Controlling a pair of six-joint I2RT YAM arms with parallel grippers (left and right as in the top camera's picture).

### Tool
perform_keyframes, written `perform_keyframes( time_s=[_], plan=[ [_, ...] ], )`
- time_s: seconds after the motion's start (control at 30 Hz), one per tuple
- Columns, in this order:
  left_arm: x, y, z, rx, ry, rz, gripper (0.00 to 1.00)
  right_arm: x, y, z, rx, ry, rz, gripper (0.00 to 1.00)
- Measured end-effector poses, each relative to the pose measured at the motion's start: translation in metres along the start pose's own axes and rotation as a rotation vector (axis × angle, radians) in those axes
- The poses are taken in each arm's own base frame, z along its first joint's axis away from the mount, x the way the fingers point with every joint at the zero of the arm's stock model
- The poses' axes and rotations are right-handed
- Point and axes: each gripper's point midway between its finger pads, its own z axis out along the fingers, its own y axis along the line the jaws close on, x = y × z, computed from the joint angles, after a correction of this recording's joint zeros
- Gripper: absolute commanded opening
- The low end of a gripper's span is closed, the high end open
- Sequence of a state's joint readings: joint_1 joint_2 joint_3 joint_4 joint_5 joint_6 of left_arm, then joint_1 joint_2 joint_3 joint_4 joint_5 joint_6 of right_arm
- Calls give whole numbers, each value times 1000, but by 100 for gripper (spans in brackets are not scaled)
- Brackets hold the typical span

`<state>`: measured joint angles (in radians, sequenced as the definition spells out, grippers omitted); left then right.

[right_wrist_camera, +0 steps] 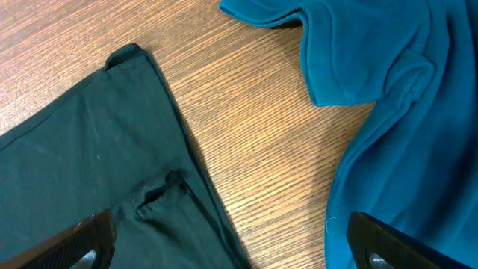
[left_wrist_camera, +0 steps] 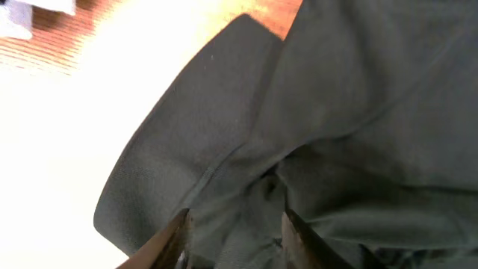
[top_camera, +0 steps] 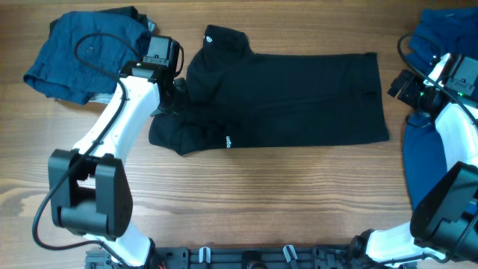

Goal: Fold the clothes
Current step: 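Push the shirt's left sleeve inward with the left gripper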

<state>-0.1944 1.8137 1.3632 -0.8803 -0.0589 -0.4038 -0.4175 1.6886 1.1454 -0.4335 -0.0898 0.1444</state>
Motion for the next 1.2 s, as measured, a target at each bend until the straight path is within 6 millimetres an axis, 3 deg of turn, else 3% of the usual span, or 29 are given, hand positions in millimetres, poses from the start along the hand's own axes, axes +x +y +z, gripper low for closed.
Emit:
perform_keyframes(
  time_s=[0.3, 0.53, 1.07, 1.2],
  plan=[
    [18, -4, 31, 11, 113, 84, 40, 0, 0, 0, 0, 0, 0, 100],
    [26, -19, 30, 78, 140, 177, 40, 0, 0, 0, 0, 0, 0, 100],
    [31, -24, 29, 122, 157, 296, 51, 0, 0, 0, 0, 0, 0, 100],
    [37, -33, 27, 183, 181, 333, 54, 0, 0, 0, 0, 0, 0, 100]
  ],
)
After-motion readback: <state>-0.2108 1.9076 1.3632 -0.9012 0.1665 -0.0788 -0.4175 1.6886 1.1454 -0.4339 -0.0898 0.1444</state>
